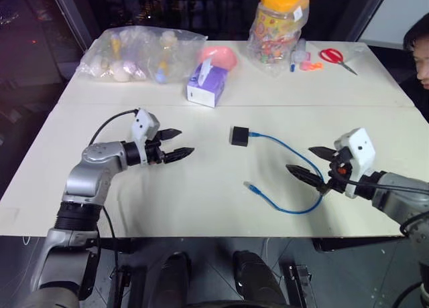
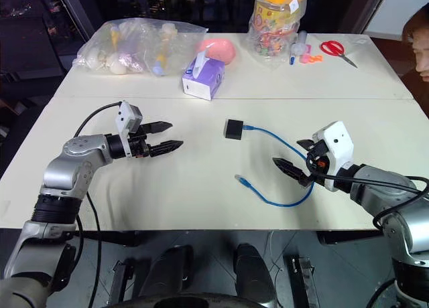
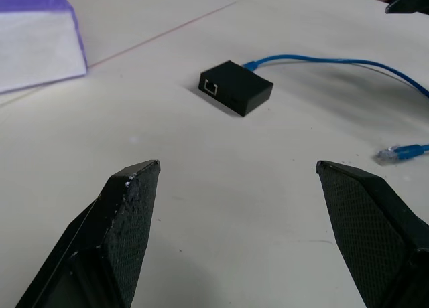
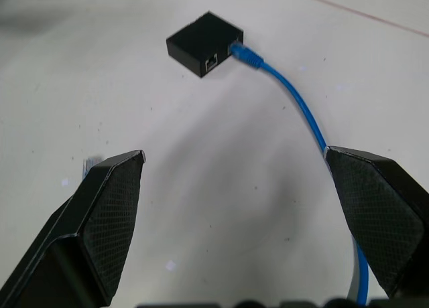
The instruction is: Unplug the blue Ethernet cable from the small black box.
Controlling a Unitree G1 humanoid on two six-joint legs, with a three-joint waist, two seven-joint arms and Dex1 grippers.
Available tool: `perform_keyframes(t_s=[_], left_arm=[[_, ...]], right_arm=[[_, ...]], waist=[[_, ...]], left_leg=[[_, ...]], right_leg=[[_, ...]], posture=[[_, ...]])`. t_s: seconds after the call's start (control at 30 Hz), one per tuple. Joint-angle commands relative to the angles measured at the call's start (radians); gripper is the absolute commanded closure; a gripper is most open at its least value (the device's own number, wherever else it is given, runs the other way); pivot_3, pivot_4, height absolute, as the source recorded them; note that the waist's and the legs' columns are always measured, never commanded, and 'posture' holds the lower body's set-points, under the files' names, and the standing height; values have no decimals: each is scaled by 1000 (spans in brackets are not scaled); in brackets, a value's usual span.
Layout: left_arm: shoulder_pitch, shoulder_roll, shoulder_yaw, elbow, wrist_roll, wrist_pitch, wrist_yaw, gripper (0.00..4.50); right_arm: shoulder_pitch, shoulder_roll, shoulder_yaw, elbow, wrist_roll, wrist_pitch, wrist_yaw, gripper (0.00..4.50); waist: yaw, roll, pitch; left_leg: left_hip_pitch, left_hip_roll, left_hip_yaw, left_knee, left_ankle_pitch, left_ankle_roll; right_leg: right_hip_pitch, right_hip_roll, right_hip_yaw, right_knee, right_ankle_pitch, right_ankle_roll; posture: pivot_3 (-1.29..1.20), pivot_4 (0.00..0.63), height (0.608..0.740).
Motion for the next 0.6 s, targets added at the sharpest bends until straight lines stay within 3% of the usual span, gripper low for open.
perform_keyframes(t_s=[0.03, 0.6], left_arm=[[-34, -14, 7, 7, 8, -31, 12, 619], [-20, -46, 37, 7, 4, -22, 71, 619]], right_arm=[[-35, -5, 16, 5, -20, -40, 9, 0], [-73, 94, 40, 38, -47, -74, -58, 0]], waist=[[0, 0, 0], [1, 0, 0]], left_leg=[[0, 0, 0, 0, 0, 0], [0, 0, 0, 0, 0, 0]], right_leg=[[0, 0, 0, 0, 0, 0], [0, 0, 0, 1, 0, 1]], posture=[[0, 150, 739], [0, 150, 739]])
